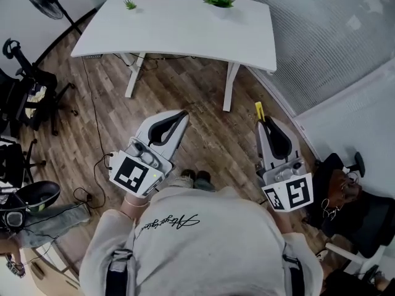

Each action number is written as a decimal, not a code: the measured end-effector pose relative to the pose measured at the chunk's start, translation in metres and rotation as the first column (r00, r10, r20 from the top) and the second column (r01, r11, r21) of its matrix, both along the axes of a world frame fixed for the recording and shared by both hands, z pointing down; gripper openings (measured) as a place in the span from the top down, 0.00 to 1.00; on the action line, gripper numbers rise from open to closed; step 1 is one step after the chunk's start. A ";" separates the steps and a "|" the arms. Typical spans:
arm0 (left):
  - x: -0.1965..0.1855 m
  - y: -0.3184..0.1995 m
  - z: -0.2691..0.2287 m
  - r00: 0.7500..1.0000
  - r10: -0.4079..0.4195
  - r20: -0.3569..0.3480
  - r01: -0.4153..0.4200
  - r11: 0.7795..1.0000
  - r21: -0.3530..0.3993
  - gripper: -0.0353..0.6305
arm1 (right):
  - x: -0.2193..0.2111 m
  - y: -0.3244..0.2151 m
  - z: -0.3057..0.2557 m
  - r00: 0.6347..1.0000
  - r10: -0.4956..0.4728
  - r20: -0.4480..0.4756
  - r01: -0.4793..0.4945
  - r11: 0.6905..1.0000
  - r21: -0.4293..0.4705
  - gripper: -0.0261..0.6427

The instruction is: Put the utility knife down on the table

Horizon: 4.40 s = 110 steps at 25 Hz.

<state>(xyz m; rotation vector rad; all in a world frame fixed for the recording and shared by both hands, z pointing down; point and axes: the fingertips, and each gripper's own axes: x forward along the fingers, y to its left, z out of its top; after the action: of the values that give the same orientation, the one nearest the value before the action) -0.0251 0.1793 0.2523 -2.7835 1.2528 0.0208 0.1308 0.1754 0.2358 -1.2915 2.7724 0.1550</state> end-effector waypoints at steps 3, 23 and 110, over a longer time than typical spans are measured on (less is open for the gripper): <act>-0.004 -0.013 -0.003 1.000 0.000 0.007 -0.001 1.000 0.007 0.95 | -0.005 -0.014 0.001 1.000 0.004 0.013 -0.004 1.000 0.002 0.87; -0.010 -0.038 -0.006 1.000 0.003 0.016 -0.004 0.999 0.039 0.95 | -0.014 -0.038 0.000 1.000 0.001 0.026 -0.002 0.999 0.039 0.87; -0.029 -0.443 0.008 0.999 0.048 -0.013 -0.048 0.999 -0.019 0.95 | -0.046 -0.435 0.006 1.000 0.010 0.029 -0.010 1.000 0.018 0.87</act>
<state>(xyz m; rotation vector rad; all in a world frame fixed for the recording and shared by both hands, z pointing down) -0.0543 -0.2639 0.2607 -2.8344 1.1949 0.0301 0.0845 -0.2598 0.2422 -1.2934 2.7343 0.1604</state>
